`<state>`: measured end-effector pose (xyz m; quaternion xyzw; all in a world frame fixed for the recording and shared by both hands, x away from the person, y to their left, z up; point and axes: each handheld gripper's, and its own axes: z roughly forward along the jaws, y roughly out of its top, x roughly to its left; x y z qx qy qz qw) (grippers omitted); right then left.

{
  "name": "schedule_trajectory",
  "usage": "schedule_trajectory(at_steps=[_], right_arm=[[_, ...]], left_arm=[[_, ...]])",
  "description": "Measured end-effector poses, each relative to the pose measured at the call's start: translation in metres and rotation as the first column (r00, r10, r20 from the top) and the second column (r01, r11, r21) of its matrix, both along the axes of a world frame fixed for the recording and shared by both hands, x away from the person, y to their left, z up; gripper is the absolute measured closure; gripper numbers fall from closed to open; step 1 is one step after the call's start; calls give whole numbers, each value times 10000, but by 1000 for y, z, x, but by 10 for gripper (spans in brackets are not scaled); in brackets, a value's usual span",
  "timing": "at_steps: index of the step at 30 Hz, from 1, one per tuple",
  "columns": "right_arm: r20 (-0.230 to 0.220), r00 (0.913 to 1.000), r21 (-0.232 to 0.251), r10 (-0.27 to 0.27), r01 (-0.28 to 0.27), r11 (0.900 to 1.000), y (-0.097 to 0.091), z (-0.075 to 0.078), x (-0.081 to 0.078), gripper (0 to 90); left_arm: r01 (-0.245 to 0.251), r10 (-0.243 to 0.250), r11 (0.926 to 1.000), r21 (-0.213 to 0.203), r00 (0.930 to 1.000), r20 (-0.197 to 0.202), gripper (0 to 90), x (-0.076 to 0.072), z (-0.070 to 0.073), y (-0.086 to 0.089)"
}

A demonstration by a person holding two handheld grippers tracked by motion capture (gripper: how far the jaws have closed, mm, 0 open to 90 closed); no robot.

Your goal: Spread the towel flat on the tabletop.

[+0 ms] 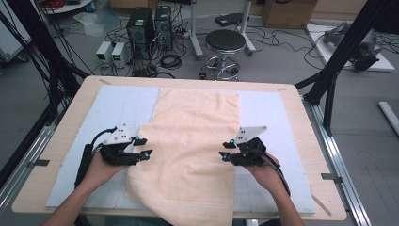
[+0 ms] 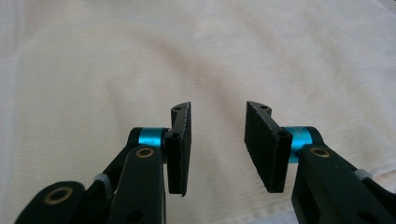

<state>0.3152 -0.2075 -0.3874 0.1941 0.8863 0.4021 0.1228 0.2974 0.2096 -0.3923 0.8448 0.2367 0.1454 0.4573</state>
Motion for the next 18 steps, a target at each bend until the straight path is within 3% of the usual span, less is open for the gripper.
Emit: schedule_trajectory(at_steps=[3, 6, 9, 11, 12, 14, 15, 18], right_arm=[[-208, 9996, 82, 172, -170, 9998, -1, -8, -14, 602], [-589, 9958, -128, 695, -704, 9974, 0, -20, -27, 584], [-882, 9913, -850, 977, -1052, 9908, 4, -36, -33, 584], [-1047, 9893, -1206, 1016, -1140, 9861, 6, -45, -33, 618], [-1206, 9882, -941, 941, -1057, 9899, 5, -45, -32, 686], [-1298, 9864, -918, 1009, -1133, 9893, 4, -44, -28, 832], [-1233, 9864, -972, 1089, -1212, 9879, 5, -43, -28, 849], [-1150, 9858, -898, 1226, -1332, 9870, 3, -36, -25, 851]], left_arm=[[255, -256, 9997, -31, 9996, -80, 500, -10, -4, 2], [687, -666, 9967, 440, 9966, -487, 491, -21, -18, 4], [995, -880, 9895, 1049, 9901, -1094, 537, -22, -36, 4], [1180, -1011, 9861, 1169, 9848, -1413, 641, -20, -45, 1], [1123, -973, 9880, 1057, 9856, -1380, 669, -19, -45, 1], [1114, -933, 9870, 1156, 9841, -1513, 797, -15, -42, -1], [1152, -975, 9865, 1161, 9842, -1481, 849, -12, -41, -3], [1052, -929, 9907, 866, 9864, -1359, 864, -3, -33, -7]])
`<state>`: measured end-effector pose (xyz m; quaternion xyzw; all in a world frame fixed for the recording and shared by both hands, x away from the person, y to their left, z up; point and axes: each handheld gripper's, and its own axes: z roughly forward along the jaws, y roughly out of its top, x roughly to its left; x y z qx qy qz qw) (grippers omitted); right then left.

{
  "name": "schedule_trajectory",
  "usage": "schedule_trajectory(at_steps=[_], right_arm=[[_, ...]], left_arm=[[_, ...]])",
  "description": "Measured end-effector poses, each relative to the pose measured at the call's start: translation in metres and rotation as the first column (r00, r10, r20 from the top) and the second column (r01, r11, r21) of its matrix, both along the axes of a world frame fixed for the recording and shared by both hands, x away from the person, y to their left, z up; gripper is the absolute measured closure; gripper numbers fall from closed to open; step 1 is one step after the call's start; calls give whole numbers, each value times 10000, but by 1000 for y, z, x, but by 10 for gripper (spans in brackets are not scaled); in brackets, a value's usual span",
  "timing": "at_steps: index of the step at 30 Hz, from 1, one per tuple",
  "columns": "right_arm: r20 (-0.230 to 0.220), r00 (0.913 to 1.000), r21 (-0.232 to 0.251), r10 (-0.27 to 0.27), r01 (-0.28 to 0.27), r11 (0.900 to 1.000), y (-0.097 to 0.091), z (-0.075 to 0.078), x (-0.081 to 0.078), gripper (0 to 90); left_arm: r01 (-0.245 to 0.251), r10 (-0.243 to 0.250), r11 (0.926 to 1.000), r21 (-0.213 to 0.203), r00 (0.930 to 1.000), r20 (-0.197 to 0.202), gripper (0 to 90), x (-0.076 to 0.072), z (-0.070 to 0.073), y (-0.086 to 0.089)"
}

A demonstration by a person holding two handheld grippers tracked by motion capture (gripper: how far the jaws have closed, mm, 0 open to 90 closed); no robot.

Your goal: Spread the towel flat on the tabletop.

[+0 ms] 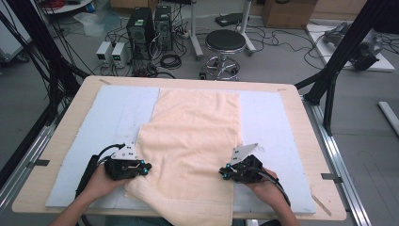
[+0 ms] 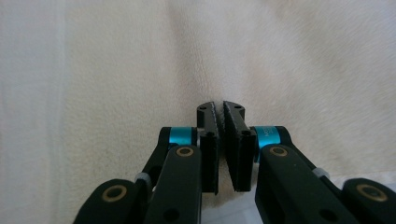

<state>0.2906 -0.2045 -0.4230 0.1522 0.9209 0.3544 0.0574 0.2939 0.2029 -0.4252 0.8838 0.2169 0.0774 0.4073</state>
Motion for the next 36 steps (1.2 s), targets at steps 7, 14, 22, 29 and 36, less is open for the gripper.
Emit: schedule_trajectory(at_steps=[7, 14, 22, 29, 36], right_arm=[[612, 9898, 31, -1284, 1284, 9917, -14, 21, 28, 845], [430, 9785, -149, -2017, 2025, 9792, -15, 13, 50, 689], [1612, 9748, 579, -1540, 1465, 9875, -18, 32, 9, 633], [905, 9919, 98, -888, 883, 9960, -15, 8, 3, 631], [35, 9968, -46, -803, 803, 9968, -8, -11, 12, 746]], left_arm=[[-1647, 1657, 9860, -272, 9853, 424, 883, 40, 9, -5], [-1584, 1602, 9861, -493, 9865, 353, 785, 41, 12, 1], [-717, 759, 9957, -593, 9945, 719, 669, 1, 13, 8], [-141, 144, 9999, -76, 9991, 394, 605, -6, -6, 2], [216, -205, 9990, -392, 9994, 296, 779, -1, -20, 3]])
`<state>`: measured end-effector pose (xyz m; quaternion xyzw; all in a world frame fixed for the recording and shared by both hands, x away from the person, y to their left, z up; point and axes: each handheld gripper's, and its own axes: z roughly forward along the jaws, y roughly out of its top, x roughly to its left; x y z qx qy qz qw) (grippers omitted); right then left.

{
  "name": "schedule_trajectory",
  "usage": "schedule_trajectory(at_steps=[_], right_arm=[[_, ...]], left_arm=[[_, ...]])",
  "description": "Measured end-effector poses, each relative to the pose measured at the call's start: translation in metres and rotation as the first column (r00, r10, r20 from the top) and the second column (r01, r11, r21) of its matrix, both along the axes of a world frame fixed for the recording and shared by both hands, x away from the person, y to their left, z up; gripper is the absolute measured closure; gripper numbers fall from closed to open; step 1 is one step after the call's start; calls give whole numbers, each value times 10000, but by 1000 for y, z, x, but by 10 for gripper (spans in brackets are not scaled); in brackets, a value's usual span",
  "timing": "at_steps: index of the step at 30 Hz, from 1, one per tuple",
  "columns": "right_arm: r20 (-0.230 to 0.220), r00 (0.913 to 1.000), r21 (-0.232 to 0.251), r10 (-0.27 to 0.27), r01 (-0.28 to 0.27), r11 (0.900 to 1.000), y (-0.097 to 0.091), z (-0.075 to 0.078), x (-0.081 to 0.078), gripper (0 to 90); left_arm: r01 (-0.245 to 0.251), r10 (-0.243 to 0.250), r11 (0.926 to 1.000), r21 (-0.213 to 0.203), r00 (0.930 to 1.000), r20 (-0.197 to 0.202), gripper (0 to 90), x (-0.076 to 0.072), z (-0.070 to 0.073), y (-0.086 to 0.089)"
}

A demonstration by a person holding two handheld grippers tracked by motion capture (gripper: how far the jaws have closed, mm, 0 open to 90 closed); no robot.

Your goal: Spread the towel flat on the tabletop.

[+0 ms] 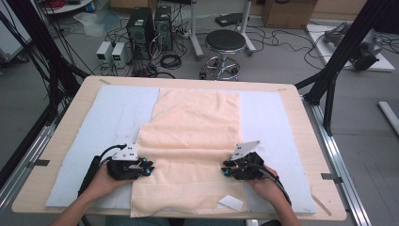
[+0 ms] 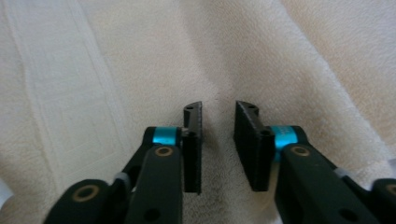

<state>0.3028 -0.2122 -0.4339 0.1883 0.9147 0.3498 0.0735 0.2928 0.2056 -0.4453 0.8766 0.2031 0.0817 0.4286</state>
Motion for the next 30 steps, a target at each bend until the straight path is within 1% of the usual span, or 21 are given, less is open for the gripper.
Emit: schedule_trajectory(at_steps=[1, 2, 4, 5, 6, 9, 12, 13, 14, 15, 16, 17, 20, 22, 23, 24, 25, 27, 28, 29, 30], right_arm=[[-62, 10000, 36, 9, -8, 10000, 0, 0, 0, 797], [22, 9999, -1, 134, -134, 9999, 0, 0, 0, 830], [150, 9996, -117, 242, -240, 9996, 2, 1, -2, 855], [150, 9996, -117, 242, -240, 9996, 2, 1, -2, 855], [103, 9996, -113, 279, -278, 9995, 2, 2, -4, 861], [37, 9992, 27, 404, -405, 9992, 1, 7, -13, 861], [108, 9982, 470, 593, -597, 9971, -1, 13, -29, 861], [108, 9982, 470, 593, -597, 9971, -1, 13, -29, 861], [87, 9977, 580, 672, -676, 9960, -1, 15, -42, 860], [87, 9970, 722, 771, -775, 9944, -1, 16, -49, 859], [87, 9970, 722, 771, -775, 9944, -1, 16, -49, 859], [11, 9940, 953, 1091, -1087, 9895, 0, 20, -64, 846], [4, 9879, 1464, 1551, -1535, 9772, -1, 31, -85, 735], [204, 9879, 1420, 1536, -1549, 9777, -1, 38, -91, 702], [204, 9879, 1420, 1536, -1549, 9777, -1, 38, -91, 702], [549, 9884, 1071, 1419, -1471, 9833, -1, 42, -86, 676], [610, 9902, 981, 1252, -1308, 9865, -1, 43, -81, 668], [804, 9912, 910, 1049, -1121, 9895, 0, 42, -67, 649], [916, 9918, 793, 893, -967, 9922, -1, 40, -59, 643], [922, 9930, 811, 736, -812, 9934, -1, 37, -50, 641], [903, 9942, 837, 582, -658, 9943, -2, 34, -41, 630]], left_arm=[[0, 0, 10000, 0, 10000, 0, 809, 0, 0, 0], [-3, 2, 10000, 13, 10000, 67, 837, -2, 0, 0], [-26, 24, 9998, 197, 9999, 125, 854, -4, 2, -2], [-26, 24, 9998, 197, 9999, 125, 857, -4, 2, -2], [35, -35, 9994, 346, 10000, 16, 859, -7, 5, -3], [154, -157, 9995, 272, 9999, 74, 859, -17, 11, 2], [251, -253, 9996, 125, 9996, 159, 859, -34, 19, 9], [251, -253, 9996, 125, 9996, 159, 859, -34, 19, 9], [374, -373, 9993, -82, 9992, 121, 859, -47, 23, 13], [434, -433, 9990, -124, 9990, 98, 858, -53, 25, 15], [434, -433, 9990, -124, 9990, 98, 859, -53, 25, 15], [686, -685, 9973, -269, 9976, 49, 859, -67, 30, 17], [915, -913, 9934, -695, 9958, 49, 847, -81, 38, 20], [882, -868, 9936, -710, 9960, 227, 779, -81, 42, 19], [882, -868, 9936, -710, 9960, 227, 761, -81, 42, 19], [745, -720, 9950, -662, 9966, 388, 738, -74, 42, 18], [745, -720, 9950, -662, 9966, 388, 712, -74, 42, 18], [502, -469, 9969, -600, 9974, 554, 654, -63, 40, 15], [293, -261, 9982, -518, 9977, 617, 648, -48, 35, 11], [293, -261, 9982, -518, 9977, 617, 632, -48, 35, 11], [151, -133, 9994, -309, 9983, 560, 609, -32, 29, 6]])
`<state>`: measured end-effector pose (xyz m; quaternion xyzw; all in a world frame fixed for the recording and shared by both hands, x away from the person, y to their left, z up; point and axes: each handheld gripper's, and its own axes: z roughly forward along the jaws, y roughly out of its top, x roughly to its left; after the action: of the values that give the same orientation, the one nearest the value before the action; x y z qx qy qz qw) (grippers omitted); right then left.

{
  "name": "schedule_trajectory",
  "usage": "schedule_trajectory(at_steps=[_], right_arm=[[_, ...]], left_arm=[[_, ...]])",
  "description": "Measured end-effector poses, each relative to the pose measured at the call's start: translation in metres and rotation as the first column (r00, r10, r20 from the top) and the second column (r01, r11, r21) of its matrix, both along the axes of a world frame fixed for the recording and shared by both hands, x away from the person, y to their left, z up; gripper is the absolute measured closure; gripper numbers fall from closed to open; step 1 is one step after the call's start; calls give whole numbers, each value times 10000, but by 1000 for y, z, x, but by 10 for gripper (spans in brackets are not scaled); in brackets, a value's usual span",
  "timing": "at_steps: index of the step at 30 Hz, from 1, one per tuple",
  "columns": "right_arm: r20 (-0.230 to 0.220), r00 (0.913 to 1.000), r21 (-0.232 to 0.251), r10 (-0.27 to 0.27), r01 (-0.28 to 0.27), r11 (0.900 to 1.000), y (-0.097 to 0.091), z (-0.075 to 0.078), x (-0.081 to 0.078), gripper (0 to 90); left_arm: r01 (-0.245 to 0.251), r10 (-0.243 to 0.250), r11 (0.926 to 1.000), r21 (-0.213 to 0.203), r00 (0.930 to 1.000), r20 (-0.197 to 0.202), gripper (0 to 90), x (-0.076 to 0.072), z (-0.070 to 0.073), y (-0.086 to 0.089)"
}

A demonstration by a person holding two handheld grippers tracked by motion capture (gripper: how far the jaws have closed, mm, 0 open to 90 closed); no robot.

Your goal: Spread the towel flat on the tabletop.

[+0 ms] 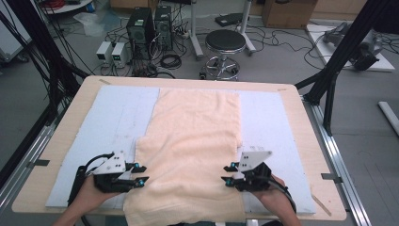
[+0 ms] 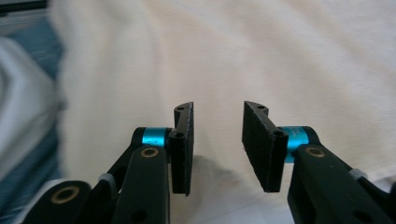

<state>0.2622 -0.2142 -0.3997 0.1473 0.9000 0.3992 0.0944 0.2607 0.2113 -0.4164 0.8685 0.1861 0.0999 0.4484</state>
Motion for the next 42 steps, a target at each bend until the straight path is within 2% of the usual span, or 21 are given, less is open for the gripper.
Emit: schedule_trajectory(at_steps=[1, 2, 5, 7, 9, 10, 12, 15, 16, 19, 22, 25, 28, 29, 33, 35, 36, 38, 39, 40, 42], right_arm=[[71, 9998, -68, -171, 171, 9998, -1, -4, 10, 627], [-25, 9995, -69, -307, 307, 9995, -1, -8, 19, 623], [-411, 9975, -240, -570, 561, 9981, -1, -19, 40, 603], [-747, 9956, -558, -573, 532, 9970, 0, -25, 45, 606], [-957, 9940, -909, -533, 446, 9949, 2, -35, 46, 658], [-1045, 9923, -590, -670, 611, 9964, 0, -36, 45, 710], [-1105, 9918, -476, -643, 593, 9971, -1, -36, 43, 824], [-971, 9941, -680, -478, 413, 9968, 2, -34, 38, 860], [-1045, 9936, -679, -435, 365, 9970, 2, -32, 35, 861], [-862, 9960, -433, -218, 182, 9989, 0, -24, 22, 862], [-785, 9969, -153, 49, -61, 9999, -3, -15, 4, 851], [-1134, 9918, 355, 589, -552, 9978, -6, -8, -13, 740], [-844, 9947, 263, 592, -571, 9980, -9, -2, -22, 700], [-668, 9969, 150, 405, -395, 9991, -9, 0, -20, 682], [-172, 9997, -290, -152, 147, 9995, -10, -4, 0, 648], [-343, 9986, -384, -404, 391, 9985, -10, -12, 14, 633], [-354, 9979, -495, -537, 519, 9974, -10, -17, 21, 623], [-543, 9950, -898, -844, 793, 9928, -8, -25, 33, 598], [-570, 9940, -1053, -936, 873, 9906, -7, -29, 37, 600], [-812, 9924, -1122, -922, 828, 9902, -5, -32, 41, 609], [-937, 9921, -988, -840, 747, 9923, -5, -33, 43, 709]], left_arm=[[0, 0, 10000, 0, 10000, 0, 601, 0, 0, 0], [-277, 279, 9995, 179, 9996, -106, 589, 17, -7, -4], [-604, 627, 9968, 514, 9971, -442, 553, 34, -19, -7], [-502, 550, 9965, 666, 9959, -719, 555, 38, -25, -8], [-515, 546, 9970, 577, 9970, -544, 606, 36, -27, -7], [-518, 548, 9971, 551, 9970, -543, 638, 34, -27, -6], [-491, 521, 9974, 537, 9971, -562, 745, 33, -26, -7], [-394, 434, 9963, 761, 9977, -514, 832, 28, -23, -10], [-355, 394, 9963, 780, 9980, -487, 839, 25, -22, -10], [-122, 152, 9974, 705, 9990, -423, 846, 16, -16, -8], [219, -207, 9994, 274, 9987, -466, 844, 4, -8, -5], [850, -856, 9963, -149, 9953, -456, 823, -12, 1, -2], [755, -759, 9970, -160, 9967, -271, 728, -13, 4, -1], [575, -576, 9983, -82, 9982, -172, 690, -10, 4, -1], [142, -141, 9999, 48, 9994, -307, 606, 11, -2, -1], [123, -117, 9999, 113, 9989, -457, 576, 16, -6, -1], [-33, 55, 9995, 313, 9975, -710, 560, 26, -13, -2], [-116, 168, 9988, 483, 9939, -1088, 531, 32, -21, -5], [-70, 137, 9982, 588, 9934, -1139, 541, 33, -25, -6], [-132, 177, 9986, 521, 9960, -873, 567, 32, -25, -6], [-77, 131, 9983, 573, 9955, -942, 706, 31, -24, -5]])
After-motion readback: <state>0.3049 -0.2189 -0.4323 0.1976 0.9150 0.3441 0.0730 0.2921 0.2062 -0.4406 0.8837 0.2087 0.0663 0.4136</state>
